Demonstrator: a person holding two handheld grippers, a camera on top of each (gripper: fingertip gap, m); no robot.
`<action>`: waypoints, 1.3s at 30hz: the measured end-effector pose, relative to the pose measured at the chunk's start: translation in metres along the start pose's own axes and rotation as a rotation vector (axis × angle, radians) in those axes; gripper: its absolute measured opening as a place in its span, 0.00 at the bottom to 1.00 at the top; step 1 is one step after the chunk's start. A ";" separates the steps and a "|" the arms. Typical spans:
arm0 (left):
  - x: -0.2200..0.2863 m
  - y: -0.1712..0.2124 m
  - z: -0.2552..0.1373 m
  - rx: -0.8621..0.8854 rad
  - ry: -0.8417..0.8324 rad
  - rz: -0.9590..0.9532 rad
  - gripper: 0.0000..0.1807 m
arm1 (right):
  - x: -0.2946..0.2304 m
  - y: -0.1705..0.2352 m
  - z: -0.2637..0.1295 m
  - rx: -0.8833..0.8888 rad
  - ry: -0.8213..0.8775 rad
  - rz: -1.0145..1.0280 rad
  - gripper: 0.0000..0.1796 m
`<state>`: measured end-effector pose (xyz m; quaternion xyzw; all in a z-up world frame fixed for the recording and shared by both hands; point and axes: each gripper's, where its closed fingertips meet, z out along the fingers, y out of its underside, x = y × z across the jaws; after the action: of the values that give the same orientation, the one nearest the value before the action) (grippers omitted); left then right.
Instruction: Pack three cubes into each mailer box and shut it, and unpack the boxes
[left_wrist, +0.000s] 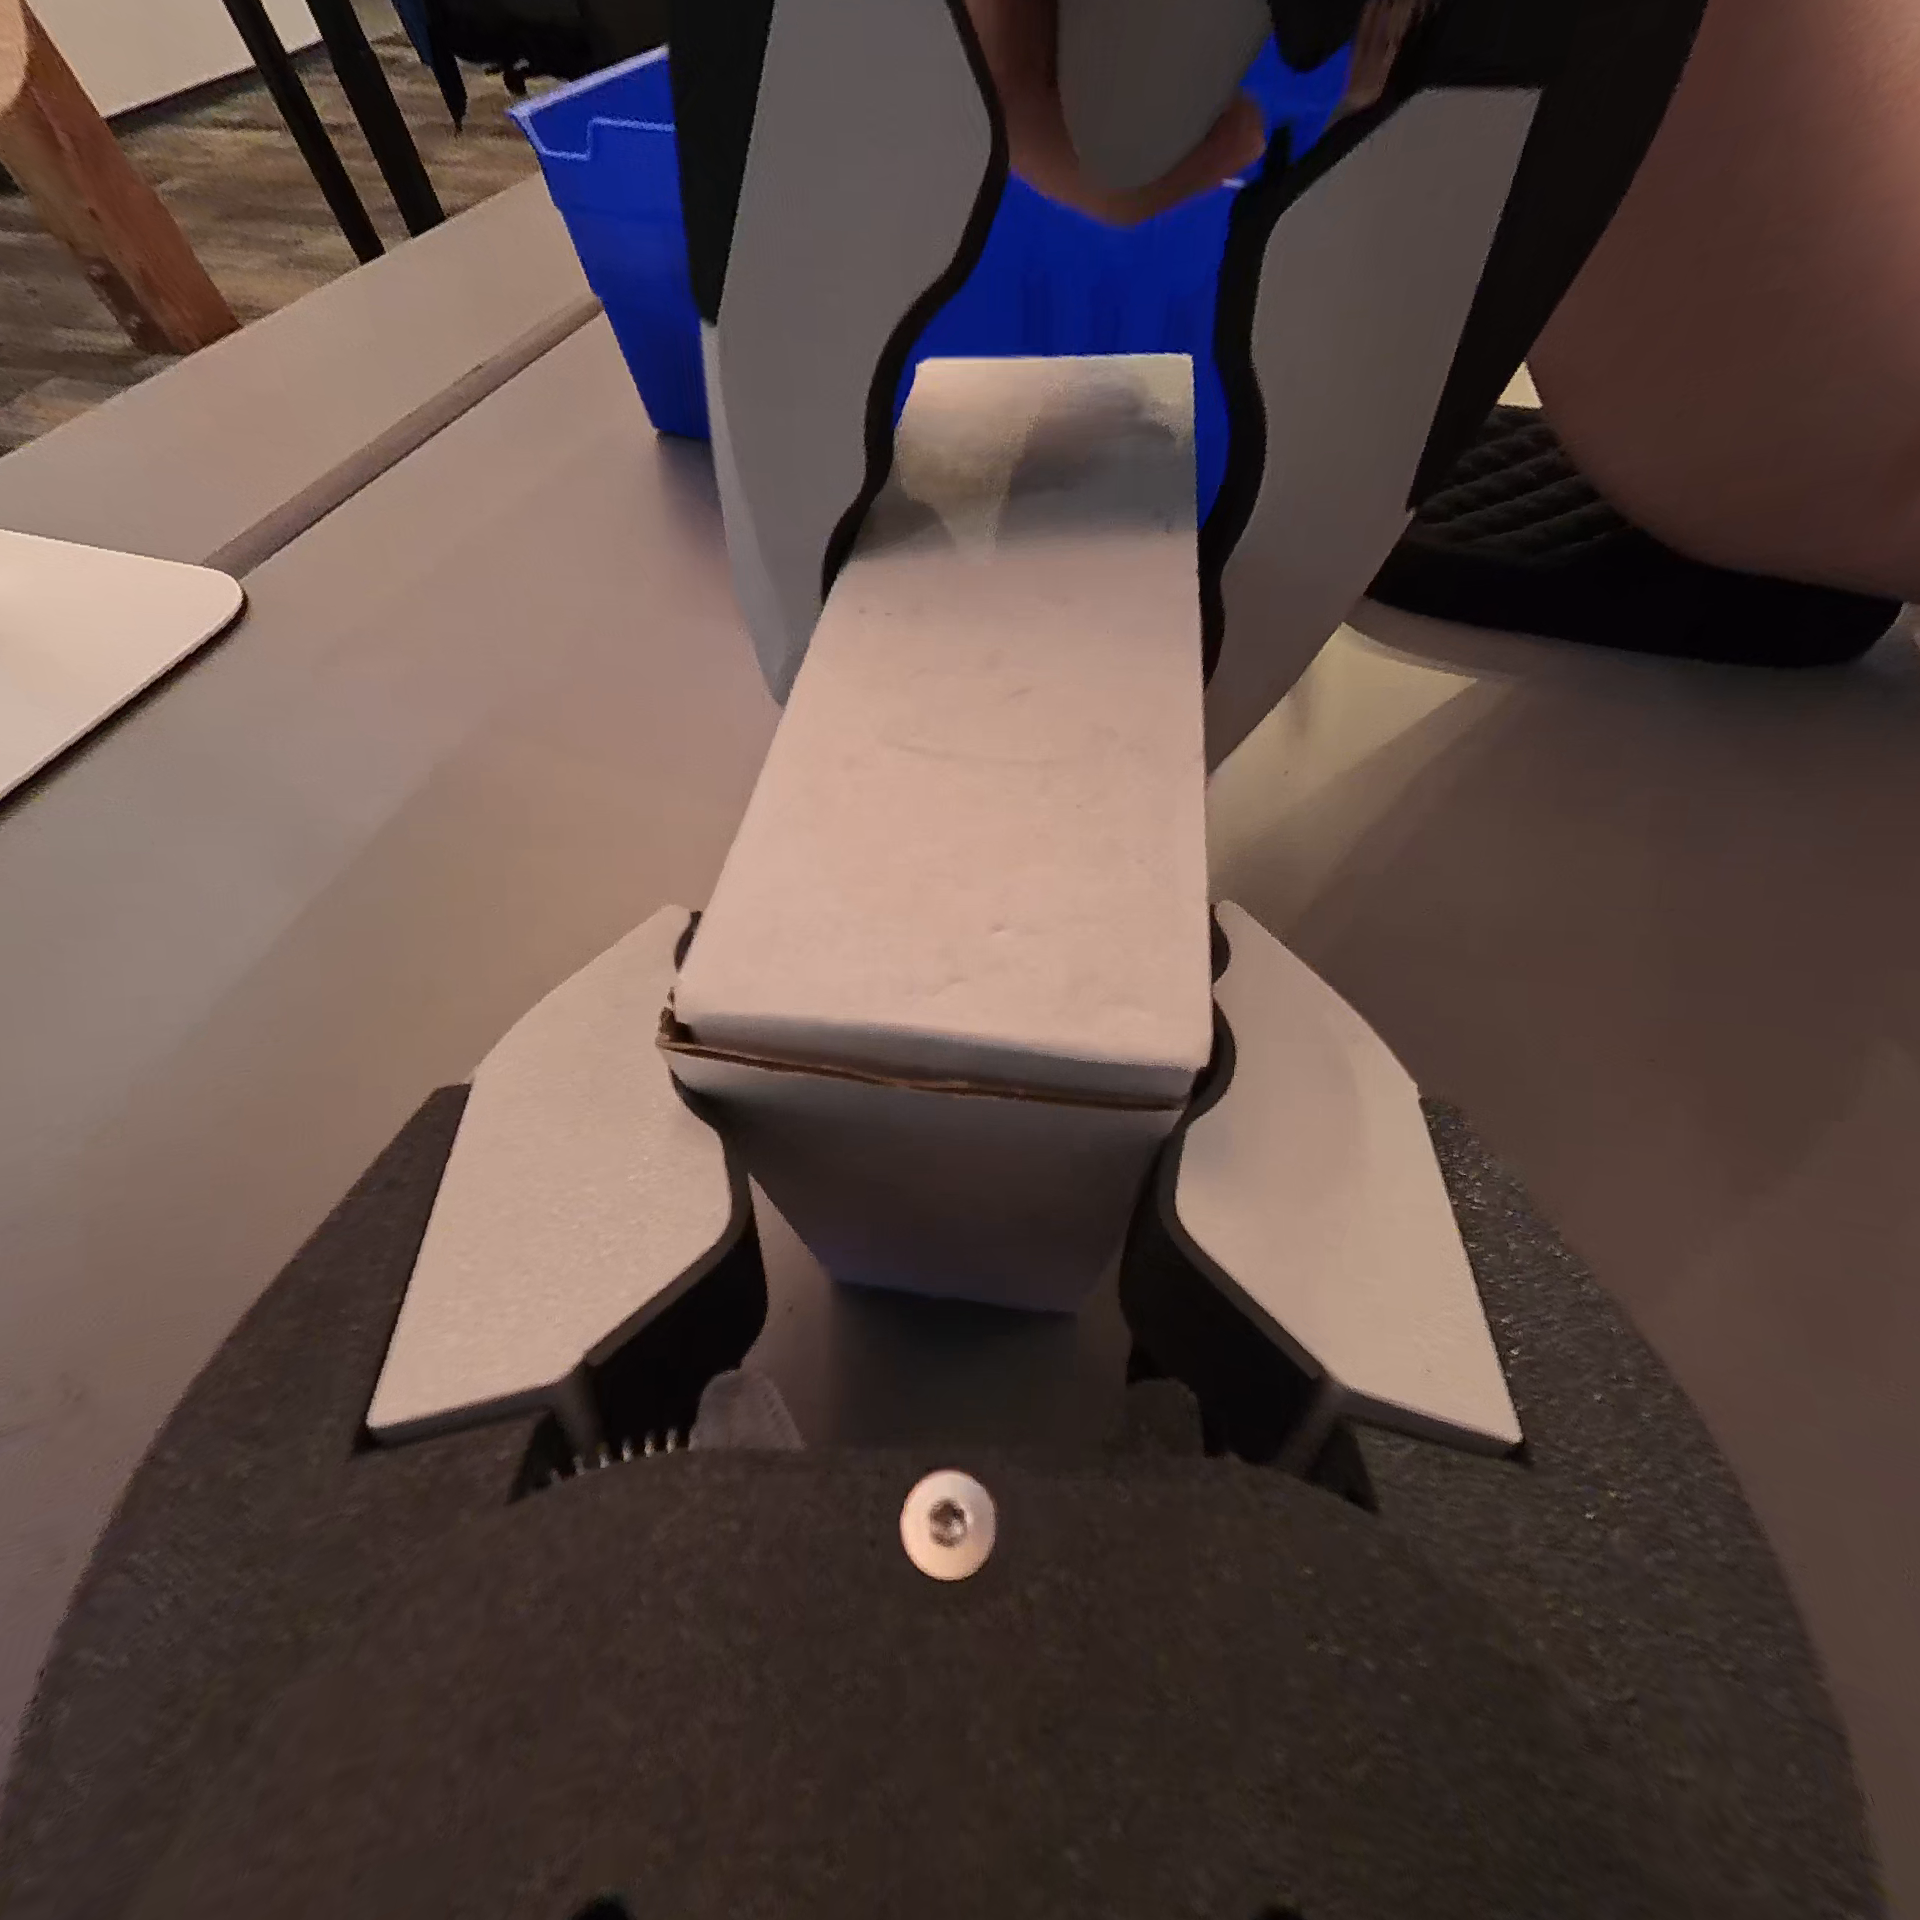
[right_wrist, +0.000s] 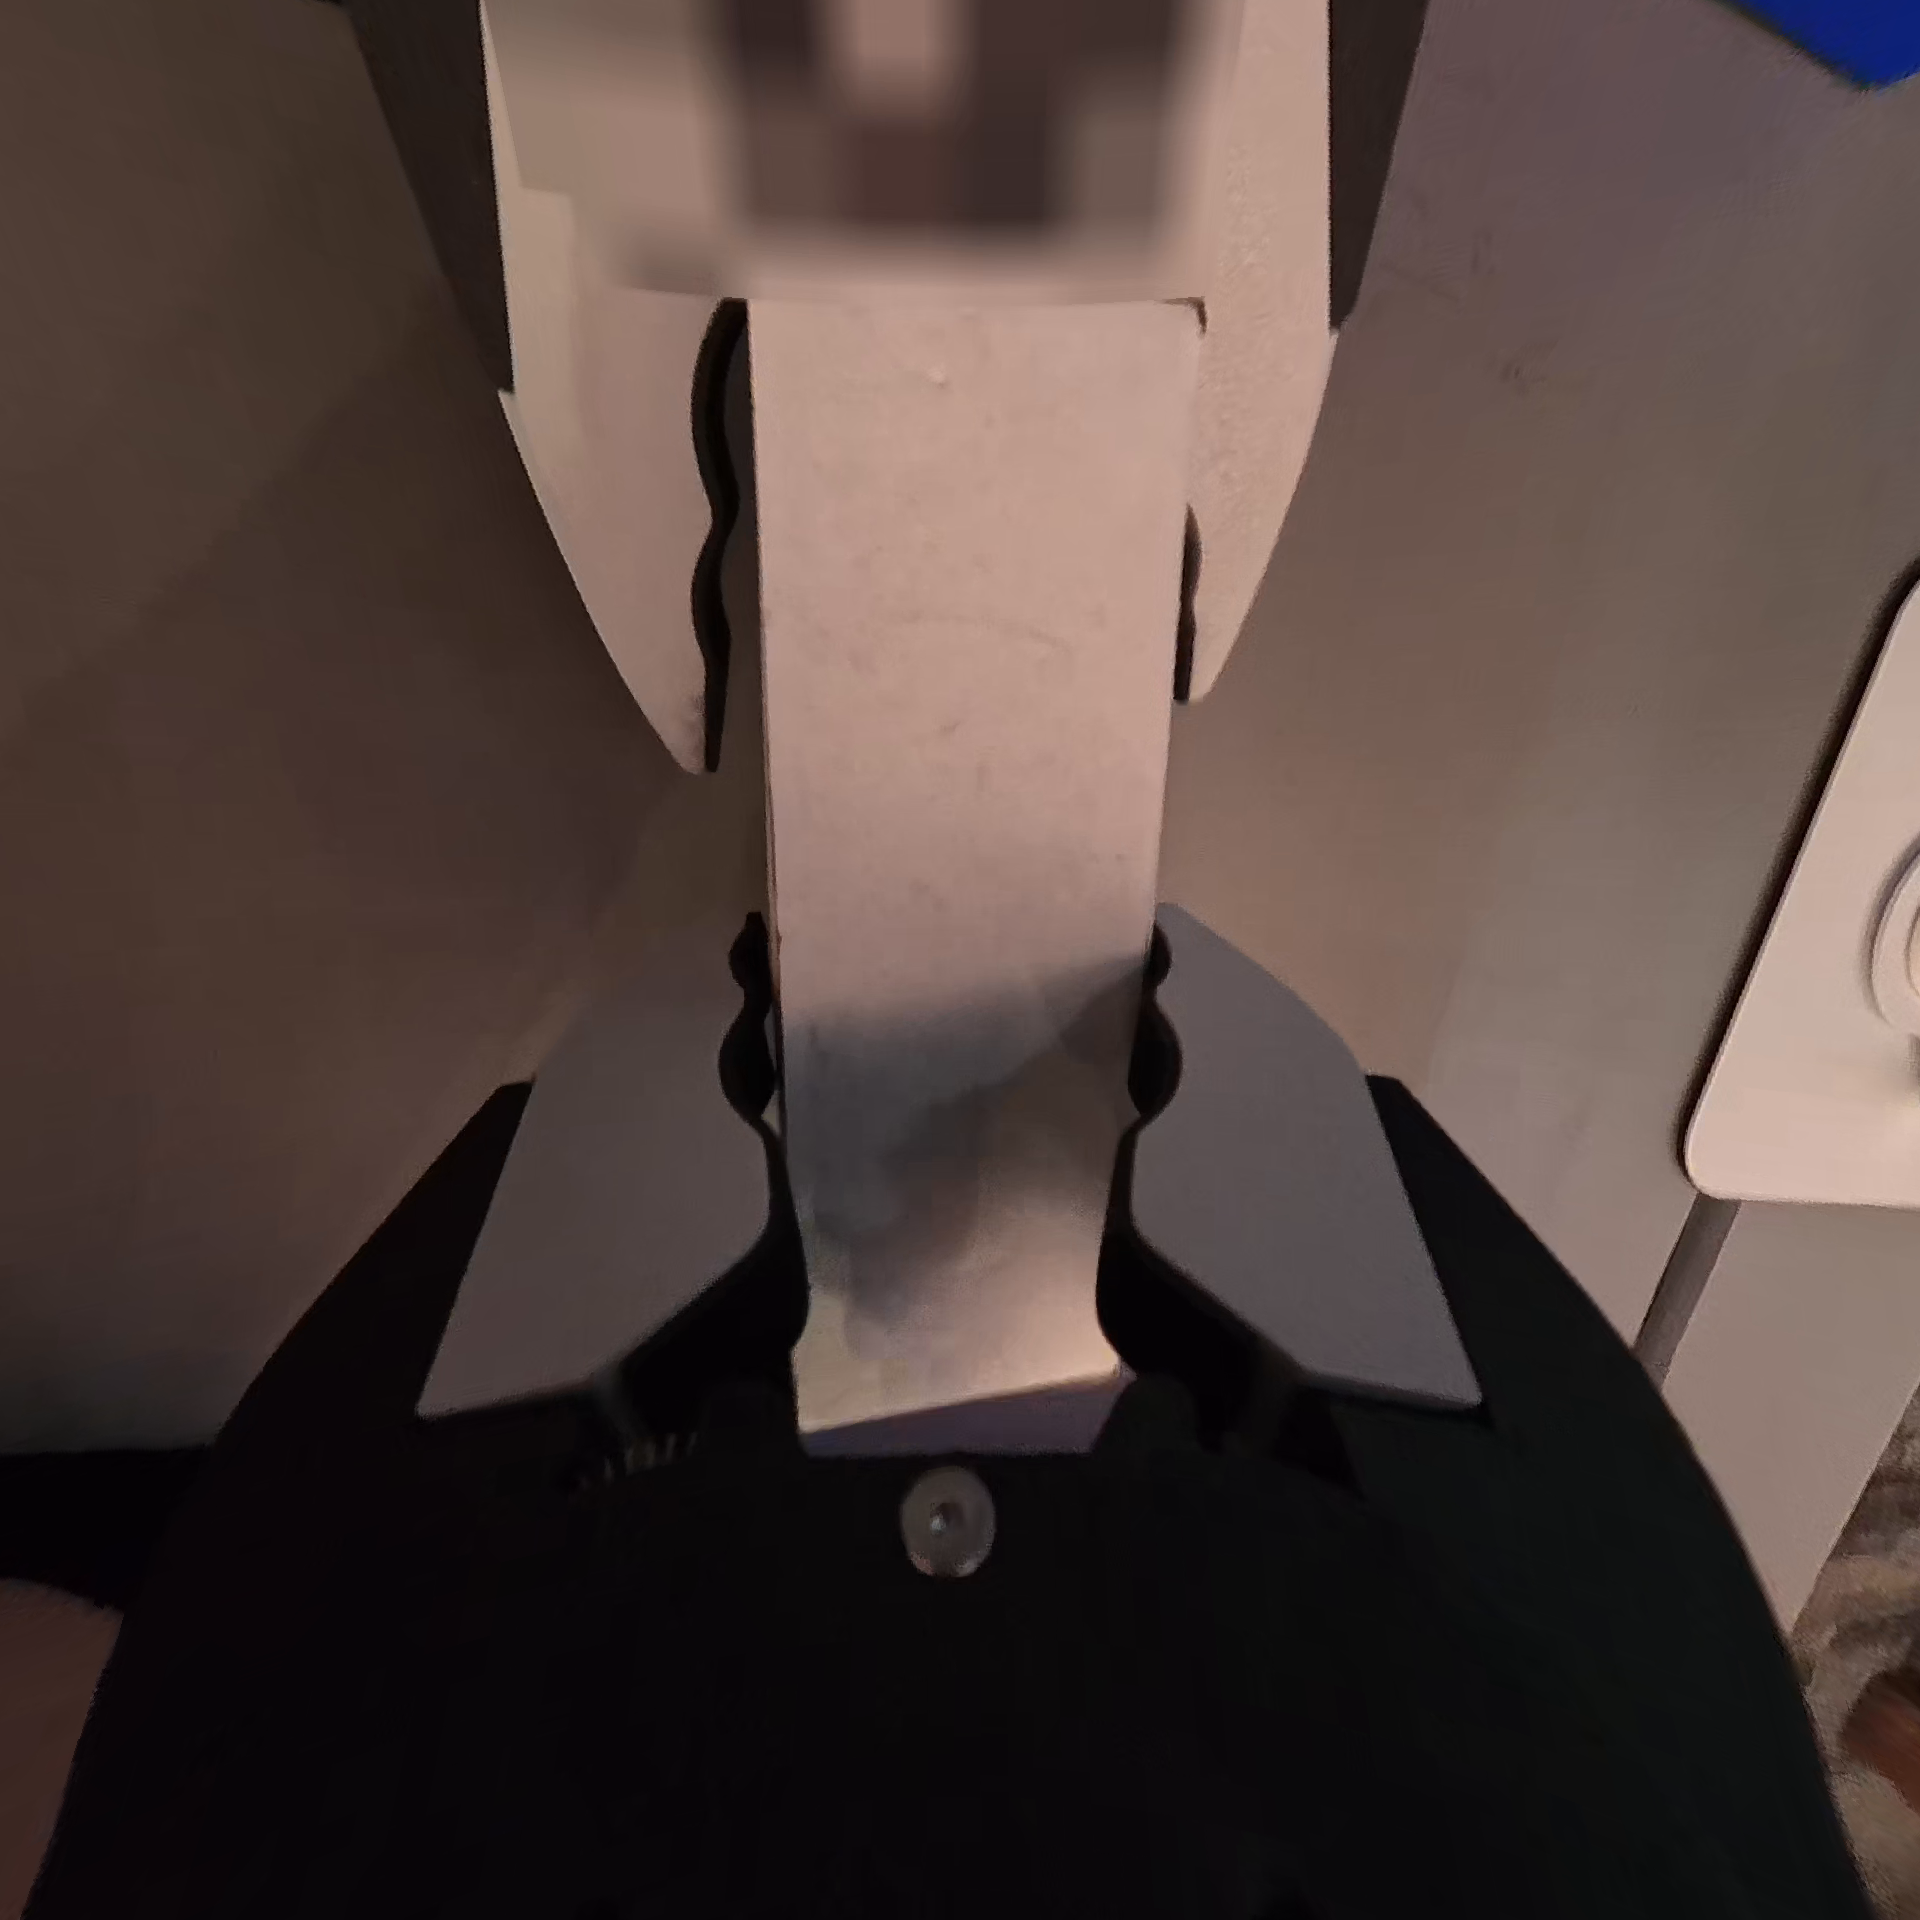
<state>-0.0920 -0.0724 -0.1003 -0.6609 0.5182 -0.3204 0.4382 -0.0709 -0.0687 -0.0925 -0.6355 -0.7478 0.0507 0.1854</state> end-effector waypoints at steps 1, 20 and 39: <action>0.000 0.000 0.000 -0.005 -0.003 0.006 0.48 | 0.000 0.003 -0.004 -0.029 0.011 0.025 0.38; -0.003 0.003 -0.001 -0.031 -0.017 -0.004 0.47 | 0.004 -0.022 -0.039 -0.066 0.277 -0.112 0.28; -0.011 0.007 -0.003 -0.071 -0.081 0.026 0.46 | 0.002 -0.034 -0.046 -0.040 0.334 -0.186 0.08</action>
<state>-0.1003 -0.0626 -0.1051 -0.6816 0.5195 -0.2691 0.4395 -0.0872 -0.0805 -0.0385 -0.5668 -0.7630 -0.0876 0.2981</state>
